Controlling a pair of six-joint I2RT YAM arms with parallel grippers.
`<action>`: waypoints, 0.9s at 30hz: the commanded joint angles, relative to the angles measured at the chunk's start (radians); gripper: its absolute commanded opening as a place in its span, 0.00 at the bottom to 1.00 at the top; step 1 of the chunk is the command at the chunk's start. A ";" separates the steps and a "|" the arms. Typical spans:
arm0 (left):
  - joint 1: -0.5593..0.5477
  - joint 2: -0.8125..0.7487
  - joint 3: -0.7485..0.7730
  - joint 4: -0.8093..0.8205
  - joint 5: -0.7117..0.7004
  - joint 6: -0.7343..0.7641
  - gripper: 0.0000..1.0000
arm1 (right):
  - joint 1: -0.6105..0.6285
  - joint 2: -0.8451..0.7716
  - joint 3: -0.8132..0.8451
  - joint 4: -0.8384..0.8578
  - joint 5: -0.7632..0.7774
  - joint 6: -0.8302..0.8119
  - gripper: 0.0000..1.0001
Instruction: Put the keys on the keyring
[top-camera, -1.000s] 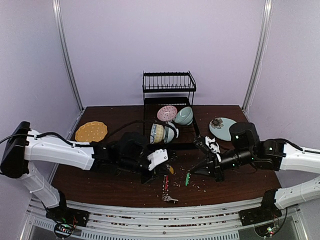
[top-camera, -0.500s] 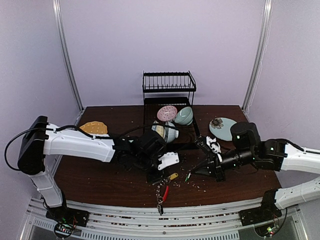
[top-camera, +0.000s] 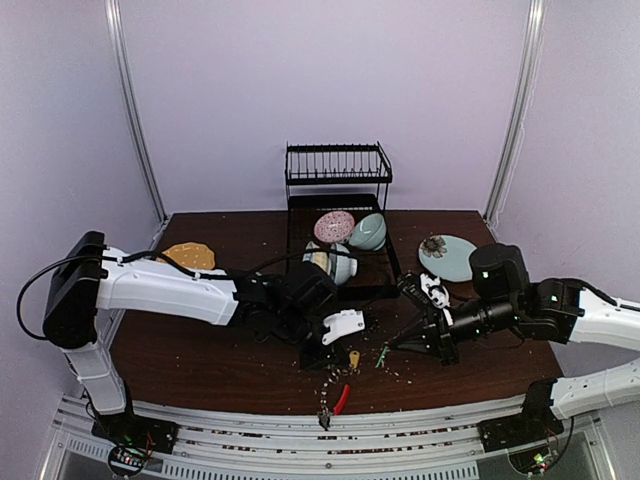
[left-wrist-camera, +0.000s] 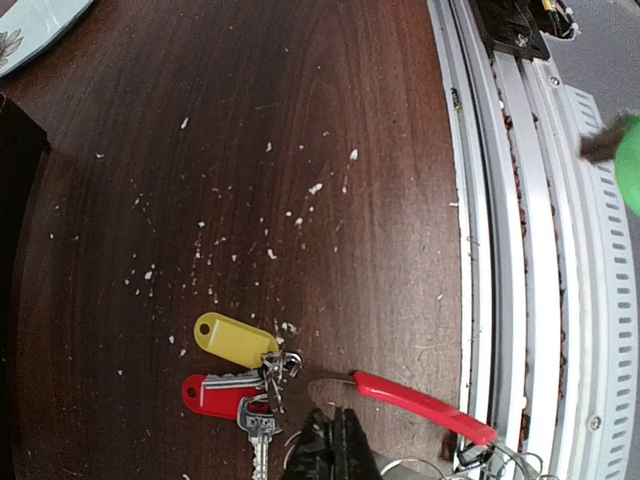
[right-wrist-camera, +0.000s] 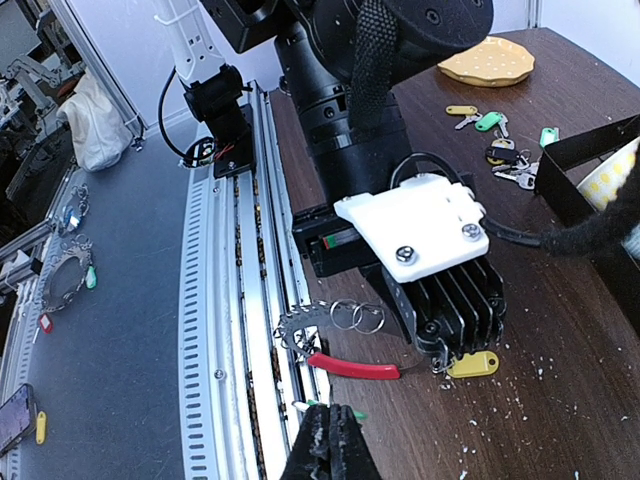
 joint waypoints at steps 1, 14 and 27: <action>-0.002 0.008 -0.017 0.032 0.021 -0.009 0.02 | -0.003 -0.012 -0.003 -0.021 -0.008 -0.018 0.00; -0.004 -0.123 -0.160 0.113 0.278 0.101 0.00 | -0.002 -0.008 0.006 -0.020 -0.040 -0.030 0.00; 0.016 -0.096 -0.173 -0.043 0.038 0.081 0.00 | -0.005 0.002 0.020 -0.022 -0.041 -0.035 0.00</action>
